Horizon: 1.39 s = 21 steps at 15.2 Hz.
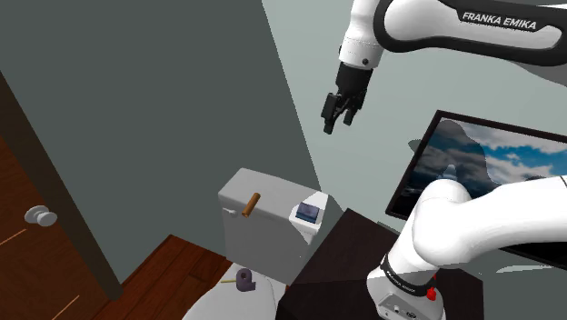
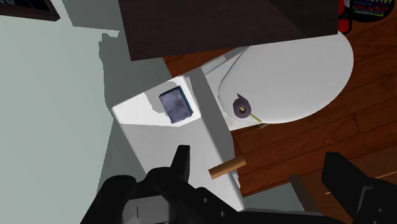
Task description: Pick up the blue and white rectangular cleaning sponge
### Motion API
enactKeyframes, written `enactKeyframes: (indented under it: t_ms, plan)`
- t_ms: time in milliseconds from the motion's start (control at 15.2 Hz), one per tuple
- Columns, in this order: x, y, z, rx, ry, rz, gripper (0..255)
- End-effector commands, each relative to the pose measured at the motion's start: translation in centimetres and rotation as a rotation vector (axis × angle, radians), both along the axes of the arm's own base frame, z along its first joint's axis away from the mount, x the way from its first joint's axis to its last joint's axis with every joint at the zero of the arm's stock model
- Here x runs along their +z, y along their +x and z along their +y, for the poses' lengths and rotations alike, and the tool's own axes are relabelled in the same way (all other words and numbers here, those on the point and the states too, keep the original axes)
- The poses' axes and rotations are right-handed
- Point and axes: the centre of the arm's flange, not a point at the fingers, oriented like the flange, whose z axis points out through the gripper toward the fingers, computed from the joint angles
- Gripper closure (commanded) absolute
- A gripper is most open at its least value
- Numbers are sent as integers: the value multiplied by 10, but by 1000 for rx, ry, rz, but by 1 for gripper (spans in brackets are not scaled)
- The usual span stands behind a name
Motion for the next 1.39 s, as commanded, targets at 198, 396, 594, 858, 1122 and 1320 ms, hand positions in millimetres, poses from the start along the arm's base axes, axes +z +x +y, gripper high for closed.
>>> enactKeyframes:
  t_ms: [198, 396, 594, 858, 1122, 1320]
  plan:
    - [-36, 4, -16, 22, 9, -12, 0]
    - [-73, 9, -32, 43, 19, -24, 0]
    - [-109, 15, -47, 65, 28, -36, 0]
    - [-158, 24, -66, 94, 41, -52, 0]
    - [-207, 35, -85, 123, 53, -68, 0]
    - [-244, 43, -98, 144, 63, -80, 0]
